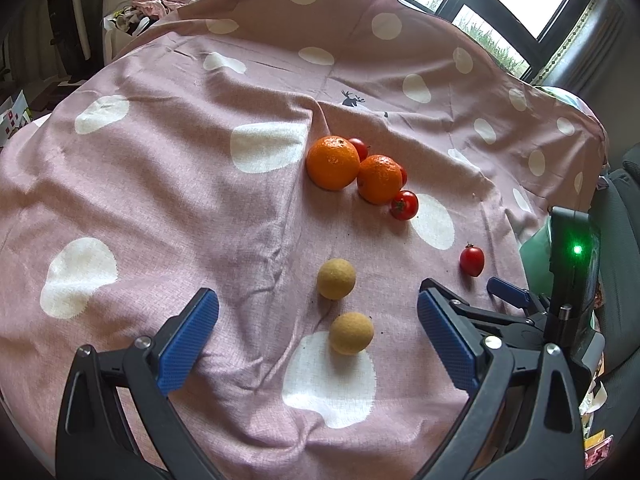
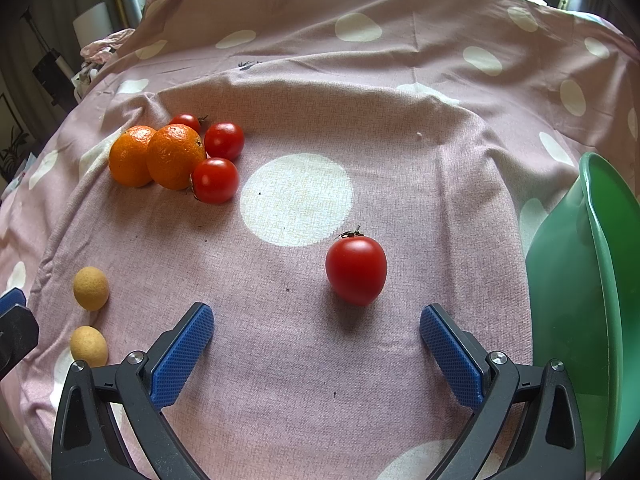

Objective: Organize fruits

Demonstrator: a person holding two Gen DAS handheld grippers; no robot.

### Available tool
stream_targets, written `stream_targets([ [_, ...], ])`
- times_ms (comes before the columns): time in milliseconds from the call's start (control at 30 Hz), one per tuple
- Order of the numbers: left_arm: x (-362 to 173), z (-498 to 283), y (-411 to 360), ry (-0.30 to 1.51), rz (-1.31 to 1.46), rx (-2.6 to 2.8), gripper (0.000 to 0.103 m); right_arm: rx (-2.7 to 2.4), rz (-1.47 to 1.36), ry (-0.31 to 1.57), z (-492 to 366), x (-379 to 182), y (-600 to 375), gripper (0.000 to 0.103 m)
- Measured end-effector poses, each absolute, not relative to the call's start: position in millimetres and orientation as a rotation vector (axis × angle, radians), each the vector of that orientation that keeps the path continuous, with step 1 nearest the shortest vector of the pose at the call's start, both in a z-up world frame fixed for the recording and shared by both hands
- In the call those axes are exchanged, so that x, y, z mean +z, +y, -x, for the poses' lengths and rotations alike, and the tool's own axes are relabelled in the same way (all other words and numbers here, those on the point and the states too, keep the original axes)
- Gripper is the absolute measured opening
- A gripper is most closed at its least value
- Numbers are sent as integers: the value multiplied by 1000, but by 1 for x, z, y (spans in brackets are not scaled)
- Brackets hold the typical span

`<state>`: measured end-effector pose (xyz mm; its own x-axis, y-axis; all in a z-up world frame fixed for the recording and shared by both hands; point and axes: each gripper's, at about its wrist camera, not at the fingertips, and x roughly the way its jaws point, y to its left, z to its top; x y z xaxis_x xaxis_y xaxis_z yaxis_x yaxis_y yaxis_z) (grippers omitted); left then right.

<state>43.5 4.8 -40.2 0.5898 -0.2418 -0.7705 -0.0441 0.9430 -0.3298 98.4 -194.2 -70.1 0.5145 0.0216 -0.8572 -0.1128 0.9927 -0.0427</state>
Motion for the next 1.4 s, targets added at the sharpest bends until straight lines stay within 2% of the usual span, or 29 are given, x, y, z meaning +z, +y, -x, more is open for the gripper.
stream_targets([
  [1400, -39, -42, 6, 938, 342, -128, 100, 81, 98, 1027, -97, -70, -195, 102],
])
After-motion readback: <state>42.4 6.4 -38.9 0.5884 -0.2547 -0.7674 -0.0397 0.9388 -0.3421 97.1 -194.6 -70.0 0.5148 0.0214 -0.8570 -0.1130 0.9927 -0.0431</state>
